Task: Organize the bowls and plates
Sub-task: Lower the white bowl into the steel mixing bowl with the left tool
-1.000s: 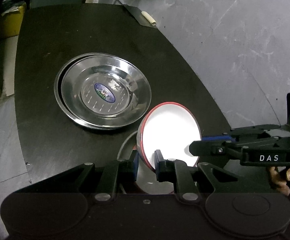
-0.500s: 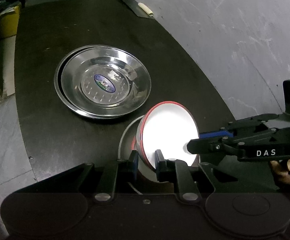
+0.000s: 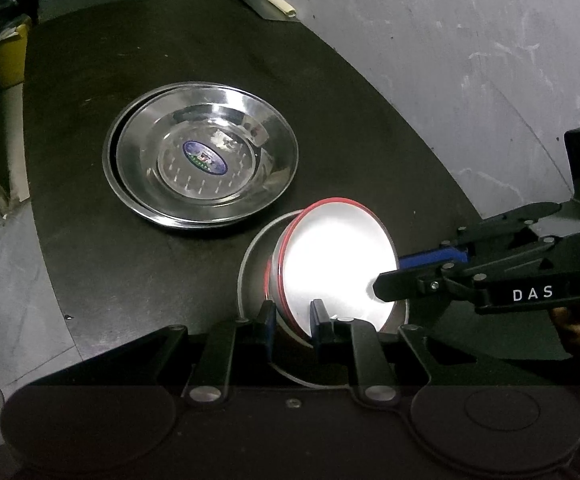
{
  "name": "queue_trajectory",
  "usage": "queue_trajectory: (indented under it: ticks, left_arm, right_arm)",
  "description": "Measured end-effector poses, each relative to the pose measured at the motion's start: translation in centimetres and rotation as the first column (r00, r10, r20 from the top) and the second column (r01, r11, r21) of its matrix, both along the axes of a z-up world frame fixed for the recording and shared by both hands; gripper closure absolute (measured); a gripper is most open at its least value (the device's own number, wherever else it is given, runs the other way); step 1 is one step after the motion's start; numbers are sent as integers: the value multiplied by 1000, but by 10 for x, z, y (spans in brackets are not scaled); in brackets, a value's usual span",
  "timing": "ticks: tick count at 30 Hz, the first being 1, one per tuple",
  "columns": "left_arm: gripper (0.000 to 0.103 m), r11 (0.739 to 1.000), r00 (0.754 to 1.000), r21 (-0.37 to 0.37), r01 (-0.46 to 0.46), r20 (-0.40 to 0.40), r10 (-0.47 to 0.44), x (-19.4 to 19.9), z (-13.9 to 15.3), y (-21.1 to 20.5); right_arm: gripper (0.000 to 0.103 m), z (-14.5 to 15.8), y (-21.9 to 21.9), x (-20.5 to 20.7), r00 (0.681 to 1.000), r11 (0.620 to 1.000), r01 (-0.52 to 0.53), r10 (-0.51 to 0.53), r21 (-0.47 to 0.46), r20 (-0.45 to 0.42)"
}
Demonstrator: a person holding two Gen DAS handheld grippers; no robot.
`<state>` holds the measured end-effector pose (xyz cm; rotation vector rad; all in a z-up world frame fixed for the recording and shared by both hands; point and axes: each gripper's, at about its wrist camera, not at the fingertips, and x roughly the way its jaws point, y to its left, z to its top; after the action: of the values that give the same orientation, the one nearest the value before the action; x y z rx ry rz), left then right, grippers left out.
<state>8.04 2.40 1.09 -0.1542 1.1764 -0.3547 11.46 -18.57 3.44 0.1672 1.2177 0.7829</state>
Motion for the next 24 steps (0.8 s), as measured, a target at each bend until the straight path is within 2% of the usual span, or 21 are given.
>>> queue_trajectory:
  ticks: [24]
  left_arm:
    - [82,999,998,19,36,-55,-34,3,-9,-8]
  right_arm:
    - [84,-2,-3,0,1000,1000,-5,4,-9,-12]
